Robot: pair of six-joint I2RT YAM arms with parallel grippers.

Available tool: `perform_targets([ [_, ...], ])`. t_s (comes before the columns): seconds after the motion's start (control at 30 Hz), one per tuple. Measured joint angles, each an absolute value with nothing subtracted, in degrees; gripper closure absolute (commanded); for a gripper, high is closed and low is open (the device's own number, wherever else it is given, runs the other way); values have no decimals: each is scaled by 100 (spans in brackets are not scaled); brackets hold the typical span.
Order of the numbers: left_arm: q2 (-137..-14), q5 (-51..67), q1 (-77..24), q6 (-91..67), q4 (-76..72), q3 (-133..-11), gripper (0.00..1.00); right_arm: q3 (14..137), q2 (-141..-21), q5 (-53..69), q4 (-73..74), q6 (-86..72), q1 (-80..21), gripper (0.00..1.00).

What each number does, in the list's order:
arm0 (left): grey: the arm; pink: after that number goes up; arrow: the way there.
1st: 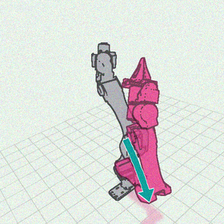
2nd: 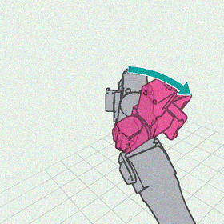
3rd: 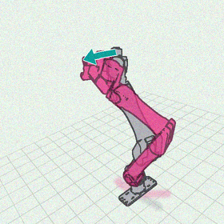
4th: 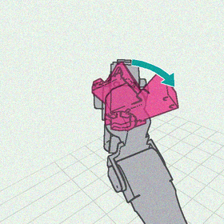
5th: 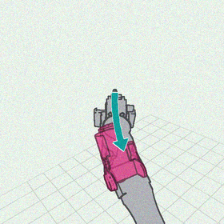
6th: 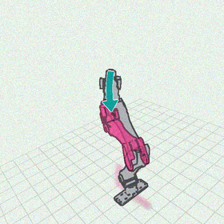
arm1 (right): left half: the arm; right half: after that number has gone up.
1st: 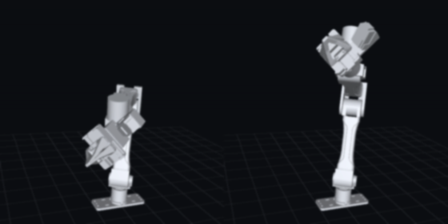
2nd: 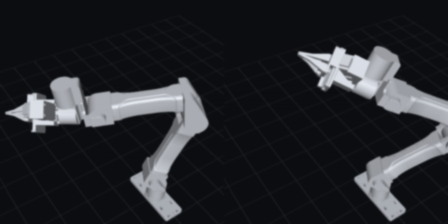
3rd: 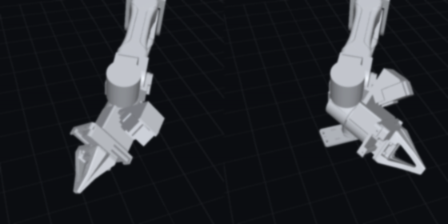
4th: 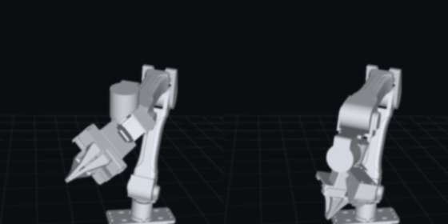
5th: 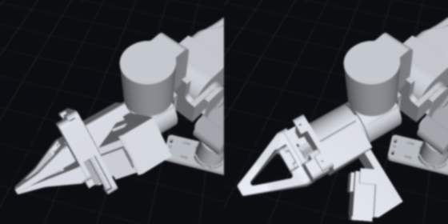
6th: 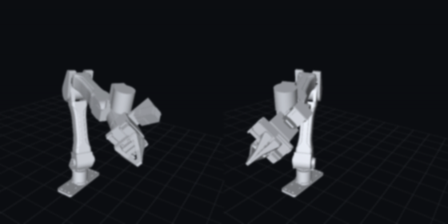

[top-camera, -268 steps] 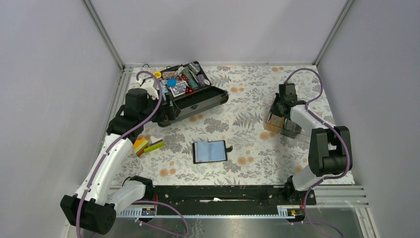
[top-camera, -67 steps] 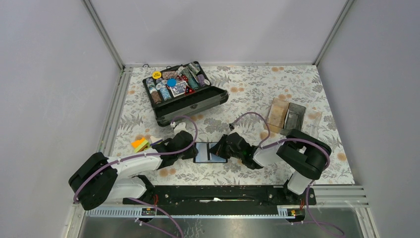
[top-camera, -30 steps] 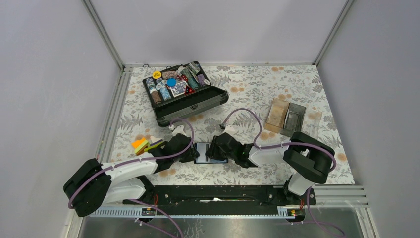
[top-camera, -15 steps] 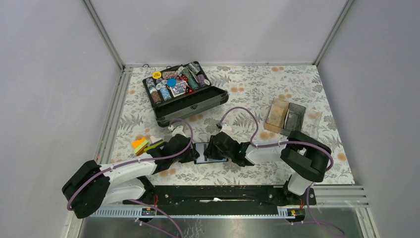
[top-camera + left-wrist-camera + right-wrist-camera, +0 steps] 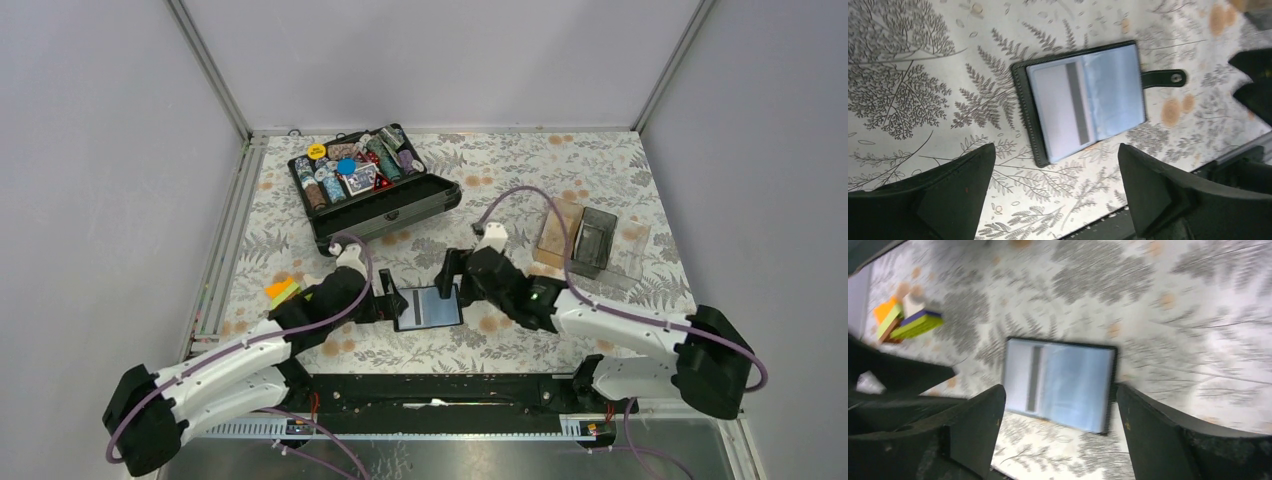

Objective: Put the credit cards into the card holder
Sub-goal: Insert the credit card into the card holder, then pick up the credit card from the storage box.

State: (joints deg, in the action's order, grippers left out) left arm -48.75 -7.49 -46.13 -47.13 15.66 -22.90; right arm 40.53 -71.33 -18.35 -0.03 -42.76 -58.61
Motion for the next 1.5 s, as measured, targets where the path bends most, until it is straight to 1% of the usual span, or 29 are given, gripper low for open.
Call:
perform_targets([
  [0.13,-4637,-718,-4606,-4436,2163,-2952,1,4158,-6707,-1817,733,-3830,-5009,1],
  [0.3,-4825,-397,-4335,-3894,2917,-4281,1,4501,-6628,-1682,1466,-3247,-3900,1],
  [0.43,-5157,51,-3758,-3312,3312,-5332,1,4779,-6788,-1479,1691,-2897,-3135,0],
  [0.5,-5356,342,-3315,-3009,3463,-5806,1,4858,-6901,-1378,1717,-2794,-2847,0],
  [0.63,-5671,661,-2453,-2552,3564,-6375,1,4971,-7251,-1160,1728,-2585,-2110,0],
  [0.8,-5723,537,-1863,-2252,3649,-6477,1,4993,-7664,-860,1640,-2462,-1396,5],
  [0.93,-5529,327,-1516,-2193,3625,-6379,1,5096,-8082,-692,1444,-2375,-1151,9],
  [1.03,-5328,213,-1444,-2171,3614,-6263,1,5280,-8499,-589,1273,-2314,-1061,16],
  [1.17,-5310,196,-1439,-2139,3594,-6219,1,5505,-8921,-526,1100,-2268,-958,21],
  [1.5,-5336,196,-1411,-2134,3590,-6130,1,5806,-9472,-532,910,-2272,-832,22],
])
